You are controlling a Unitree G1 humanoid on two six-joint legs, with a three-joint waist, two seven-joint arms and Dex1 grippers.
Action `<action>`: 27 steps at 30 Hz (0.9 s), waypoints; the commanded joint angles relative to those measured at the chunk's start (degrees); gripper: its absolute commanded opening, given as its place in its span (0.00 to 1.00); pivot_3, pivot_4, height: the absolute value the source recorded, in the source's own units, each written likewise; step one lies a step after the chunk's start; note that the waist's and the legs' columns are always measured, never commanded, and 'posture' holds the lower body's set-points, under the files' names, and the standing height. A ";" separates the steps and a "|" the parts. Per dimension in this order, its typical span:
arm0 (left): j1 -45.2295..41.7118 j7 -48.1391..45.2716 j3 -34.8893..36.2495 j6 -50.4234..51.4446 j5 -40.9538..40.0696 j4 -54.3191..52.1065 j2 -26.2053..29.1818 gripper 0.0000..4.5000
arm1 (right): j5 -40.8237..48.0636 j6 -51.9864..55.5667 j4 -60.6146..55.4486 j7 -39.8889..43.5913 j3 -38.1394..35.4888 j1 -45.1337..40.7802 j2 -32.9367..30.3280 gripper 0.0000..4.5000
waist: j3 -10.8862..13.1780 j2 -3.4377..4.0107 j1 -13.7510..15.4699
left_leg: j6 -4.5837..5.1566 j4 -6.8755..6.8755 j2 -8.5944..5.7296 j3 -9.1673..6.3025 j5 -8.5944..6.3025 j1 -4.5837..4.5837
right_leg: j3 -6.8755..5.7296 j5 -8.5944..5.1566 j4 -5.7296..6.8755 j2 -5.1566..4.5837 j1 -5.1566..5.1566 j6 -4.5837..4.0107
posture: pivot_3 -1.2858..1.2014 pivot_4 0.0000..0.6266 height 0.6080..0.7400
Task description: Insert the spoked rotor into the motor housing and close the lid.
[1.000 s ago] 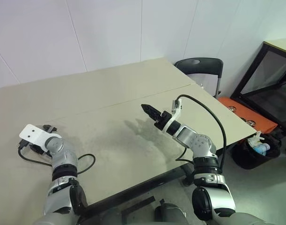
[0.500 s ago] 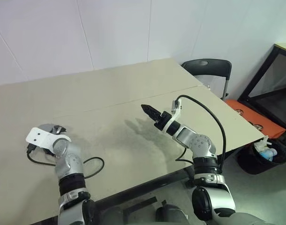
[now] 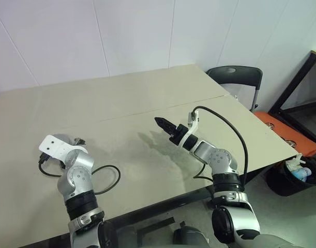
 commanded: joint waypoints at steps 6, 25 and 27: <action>-7.68 -13.43 -5.66 11.48 -8.14 0.59 2.04 0.99 | -0.76 -2.57 -1.31 1.38 0.77 -1.20 0.22 0.86 | 0.00 -0.03 1.01 | 0.00 0.09 -0.08 -0.05 0.01 -0.23 | -0.04 -0.01 0.00 0.08 -0.13 -0.02 | 0.52 0.00 1.00; 5.92 -82.90 -31.07 -30.16 9.26 13.95 22.23 1.00 | -21.58 -22.29 -12.97 0.27 11.78 2.83 -9.80 0.90 | 0.08 0.07 -0.73 | -0.01 -0.03 0.06 0.16 0.01 -0.29 | 0.11 -0.04 0.02 0.24 -0.40 -0.10 | 0.52 0.00 1.00; 7.96 -87.11 -29.22 -31.91 6.62 13.55 22.84 1.00 | -22.72 -22.85 -16.25 2.69 13.79 4.49 -12.26 0.99 | 0.08 0.07 -0.61 | -0.01 -0.04 0.11 0.20 0.01 -0.30 | 0.15 -0.11 0.01 0.23 -0.44 -0.22 | 0.52 0.00 1.00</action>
